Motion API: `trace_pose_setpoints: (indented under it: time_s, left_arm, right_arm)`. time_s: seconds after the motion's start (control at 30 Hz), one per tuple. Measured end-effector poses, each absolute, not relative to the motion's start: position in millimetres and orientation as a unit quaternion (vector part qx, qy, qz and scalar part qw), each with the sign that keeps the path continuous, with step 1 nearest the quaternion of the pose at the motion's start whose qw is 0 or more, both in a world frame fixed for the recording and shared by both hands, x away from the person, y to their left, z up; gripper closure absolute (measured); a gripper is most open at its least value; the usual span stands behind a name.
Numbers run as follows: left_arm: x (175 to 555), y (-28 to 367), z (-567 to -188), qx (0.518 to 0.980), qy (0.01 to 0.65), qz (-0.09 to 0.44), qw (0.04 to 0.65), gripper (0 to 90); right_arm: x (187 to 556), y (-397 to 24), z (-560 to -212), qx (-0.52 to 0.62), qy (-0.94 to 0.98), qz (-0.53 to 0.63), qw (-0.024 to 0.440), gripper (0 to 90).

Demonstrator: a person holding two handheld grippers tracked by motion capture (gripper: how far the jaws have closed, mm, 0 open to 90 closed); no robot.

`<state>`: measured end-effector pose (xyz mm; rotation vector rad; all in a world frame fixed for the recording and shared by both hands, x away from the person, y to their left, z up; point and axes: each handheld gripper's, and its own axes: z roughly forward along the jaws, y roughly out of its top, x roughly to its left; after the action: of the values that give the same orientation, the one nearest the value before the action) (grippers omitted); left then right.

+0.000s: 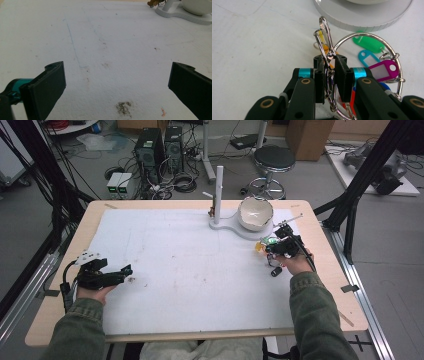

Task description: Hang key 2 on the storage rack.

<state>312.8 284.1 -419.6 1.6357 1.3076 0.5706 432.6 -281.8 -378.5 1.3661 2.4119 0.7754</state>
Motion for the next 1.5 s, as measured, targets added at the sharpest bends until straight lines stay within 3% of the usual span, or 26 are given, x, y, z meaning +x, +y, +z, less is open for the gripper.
trace_pose_setpoints:
  time_s: [0.73, 1.5]
  left_arm:
    - [313.0, 286.8, -418.5, 0.658, 0.539, 0.228, 0.474, 1.7]
    - [314.2, 286.1, -419.0, 0.655, 0.541, 0.215, 0.482, 1.7]
  right_arm:
    - [411.1, -288.4, -318.0, 0.476, 0.792, 0.362, 0.120, 79.1]
    - [405.9, -260.4, -263.2, 0.433, 0.803, 0.388, 0.133, 78.9]
